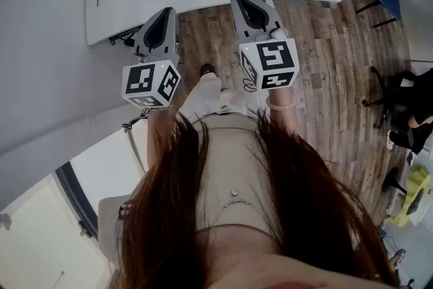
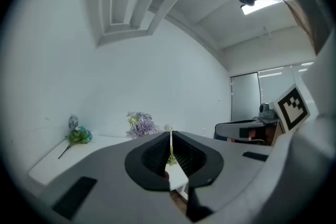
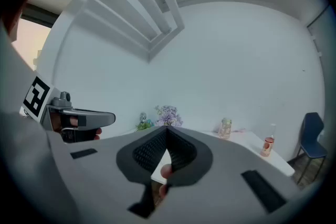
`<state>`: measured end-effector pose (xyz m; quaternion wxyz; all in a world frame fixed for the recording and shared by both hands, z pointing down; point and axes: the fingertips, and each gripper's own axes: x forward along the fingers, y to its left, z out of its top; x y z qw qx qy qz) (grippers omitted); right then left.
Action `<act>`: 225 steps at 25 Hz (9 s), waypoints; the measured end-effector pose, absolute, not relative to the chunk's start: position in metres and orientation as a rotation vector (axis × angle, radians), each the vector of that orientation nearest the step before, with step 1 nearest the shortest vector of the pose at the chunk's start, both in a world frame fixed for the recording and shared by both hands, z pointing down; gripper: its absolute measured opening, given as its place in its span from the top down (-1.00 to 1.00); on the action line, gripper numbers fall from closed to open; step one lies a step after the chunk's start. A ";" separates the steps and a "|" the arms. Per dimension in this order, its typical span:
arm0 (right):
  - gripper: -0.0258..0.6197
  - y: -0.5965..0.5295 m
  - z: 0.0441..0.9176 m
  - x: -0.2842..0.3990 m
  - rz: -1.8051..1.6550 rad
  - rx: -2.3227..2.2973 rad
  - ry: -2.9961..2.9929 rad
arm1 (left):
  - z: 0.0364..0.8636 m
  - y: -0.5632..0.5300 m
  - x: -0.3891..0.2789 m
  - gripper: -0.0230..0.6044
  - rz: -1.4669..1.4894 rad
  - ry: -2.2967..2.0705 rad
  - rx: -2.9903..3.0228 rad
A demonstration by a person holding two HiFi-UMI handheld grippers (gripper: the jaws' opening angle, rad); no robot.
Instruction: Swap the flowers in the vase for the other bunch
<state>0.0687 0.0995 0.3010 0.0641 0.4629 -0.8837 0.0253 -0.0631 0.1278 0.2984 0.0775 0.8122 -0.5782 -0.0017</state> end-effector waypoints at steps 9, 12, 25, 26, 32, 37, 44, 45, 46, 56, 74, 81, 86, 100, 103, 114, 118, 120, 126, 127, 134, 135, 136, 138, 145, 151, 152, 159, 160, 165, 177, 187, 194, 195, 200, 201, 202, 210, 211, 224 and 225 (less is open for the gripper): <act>0.84 0.059 0.302 0.053 0.104 1.417 -2.676 | 0.302 0.085 -0.081 0.88 -0.019 -1.685 2.449; 0.84 0.043 0.302 0.048 0.114 1.440 -2.680 | 0.306 0.070 -0.090 0.88 -0.012 -1.654 2.459; 0.83 -0.007 0.290 0.025 0.109 1.489 -2.688 | 0.316 0.020 -0.113 0.69 -0.013 -1.513 2.547; 0.83 -0.010 0.289 0.025 0.113 1.496 -2.685 | 0.318 0.017 -0.114 0.67 -0.015 -1.503 2.548; 0.83 -0.022 0.292 0.025 0.121 1.523 -2.654 | 0.326 0.004 -0.115 0.55 -0.033 -1.439 2.560; 0.83 -0.031 0.293 0.027 0.117 1.522 -2.651 | 0.335 -0.002 -0.112 0.45 -0.038 -1.413 2.555; 0.83 -0.051 0.287 0.025 0.095 1.486 -2.680 | 0.348 -0.008 -0.111 0.26 -0.043 -1.439 2.527; 0.83 -0.055 0.287 0.025 0.093 1.479 -2.684 | 0.350 -0.009 -0.111 0.22 -0.041 -1.447 2.523; 0.83 -0.058 0.286 0.025 0.089 1.471 -2.688 | 0.352 -0.010 -0.110 0.19 -0.040 -1.456 2.519; 0.83 -0.085 0.286 0.023 0.059 1.374 -2.708 | 0.363 -0.025 -0.103 -0.14 -0.061 -1.535 2.490; 0.83 -0.115 0.295 0.023 0.057 1.298 -2.702 | 0.380 -0.050 -0.089 -0.54 0.026 -1.571 2.538; 0.83 -0.121 0.297 0.025 0.035 1.304 -2.678 | 0.392 -0.061 -0.091 -0.63 0.009 -1.561 2.508; 0.83 -0.127 0.295 0.028 0.022 1.305 -2.673 | 0.397 -0.071 -0.083 -0.68 -0.008 -1.497 2.514; 0.83 -0.134 0.298 0.031 0.005 1.304 -2.645 | 0.401 -0.092 -0.073 -0.69 0.000 -1.432 2.574; 0.83 -0.131 0.298 0.031 0.006 1.301 -2.643 | 0.405 -0.089 -0.070 -0.69 0.027 -1.399 2.609; 0.83 -0.127 0.301 0.033 0.006 1.327 -2.617 | 0.411 -0.090 -0.070 -0.69 0.115 -1.352 2.706; 0.83 -0.127 0.301 0.036 0.012 1.342 -2.606 | 0.412 -0.088 -0.069 -0.69 0.126 -1.329 2.719; 0.83 -0.127 0.303 0.035 0.020 1.347 -2.604 | 0.411 -0.087 -0.071 -0.69 0.129 -1.329 2.722; 0.83 -0.122 0.307 0.035 0.031 1.364 -2.587 | 0.412 -0.089 -0.076 -0.69 0.126 -1.334 2.719; 0.83 -0.121 0.307 0.036 0.031 1.370 -2.582 | 0.412 -0.090 -0.076 -0.69 0.123 -1.332 2.720; 0.83 -0.122 0.306 0.047 0.021 1.420 -2.552 | 0.412 -0.100 -0.074 -0.69 0.102 -1.319 2.740; 0.83 -0.122 0.306 0.048 0.021 1.424 -2.549 | 0.411 -0.101 -0.073 -0.69 0.096 -1.317 2.743; 0.83 -0.123 0.305 0.050 0.021 1.427 -2.547 | 0.409 -0.103 -0.072 -0.69 0.093 -1.312 2.748; 0.83 -0.123 0.305 0.052 0.022 1.432 -2.542 | 0.408 -0.106 -0.069 -0.69 0.091 -1.299 2.756; 0.83 -0.124 0.309 0.055 0.019 1.447 -2.524 | 0.407 -0.114 -0.067 -0.68 0.046 -1.276 2.763; 0.83 -0.122 0.312 0.063 0.032 1.462 -2.512 | 0.402 -0.116 -0.070 -0.51 0.023 -1.315 2.765; 0.83 -0.123 0.312 0.063 0.034 1.463 -2.511 | 0.401 -0.118 -0.072 -0.37 0.019 -1.338 2.760; 0.83 -0.123 0.314 0.067 0.042 1.472 -2.504 | 0.395 -0.125 -0.085 0.06 -0.068 -1.404 2.706; 0.83 -0.123 0.314 0.069 0.043 1.474 -2.504 | 0.394 -0.126 -0.085 0.09 -0.072 -1.408 2.704; 0.83 -0.124 0.314 0.071 0.045 1.483 -2.502 | 0.390 -0.129 -0.088 0.35 -0.092 -1.443 2.691; 0.83 -0.125 0.315 0.078 0.061 1.511 -2.518 | 0.382 -0.133 -0.099 0.66 -0.147 -1.512 2.642; 0.83 -0.131 0.315 0.082 0.094 1.511 -2.564 | 0.368 -0.136 -0.102 0.73 -0.181 -1.550 2.625; 0.83 -0.142 0.315 0.084 0.123 1.501 -2.603 | 0.349 -0.140 -0.103 0.77 -0.223 -1.586 2.630; 0.83 -0.144 0.315 0.084 0.126 1.500 -2.609 | 0.347 -0.140 -0.104 0.77 -0.225 -1.592 2.630; 0.83 -0.156 0.316 0.086 0.139 1.469 -2.647 | 0.336 -0.143 -0.104 0.79 -0.260 -1.628 2.604; 0.83 -0.159 0.316 0.085 0.141 1.461 -2.656 | 0.334 -0.143 -0.104 0.79 -0.265 -1.636 2.602; 0.83 -0.161 0.315 0.085 0.142 1.452 -2.664 | 0.332 -0.143 -0.104 0.80 -0.271 -1.645 2.600; 0.83 -0.183 0.314 0.078 0.131 1.361 -2.731 | 0.307 -0.146 -0.106 0.81 -0.342 -1.717 2.589; 0.83 -0.186 0.311 0.077 0.131 1.352 -2.739 | 0.302 -0.146 -0.106 0.81 -0.348 -1.726 2.586; 0.84 -0.220 0.310 0.072 0.157 1.165 -2.856 | 0.254 -0.138 -0.116 0.81 -0.508 -1.887 2.502; 0.84 -0.224 0.314 0.074 0.161 1.154 -2.860 | 0.254 -0.138 -0.114 0.81 -0.519 -1.897 2.496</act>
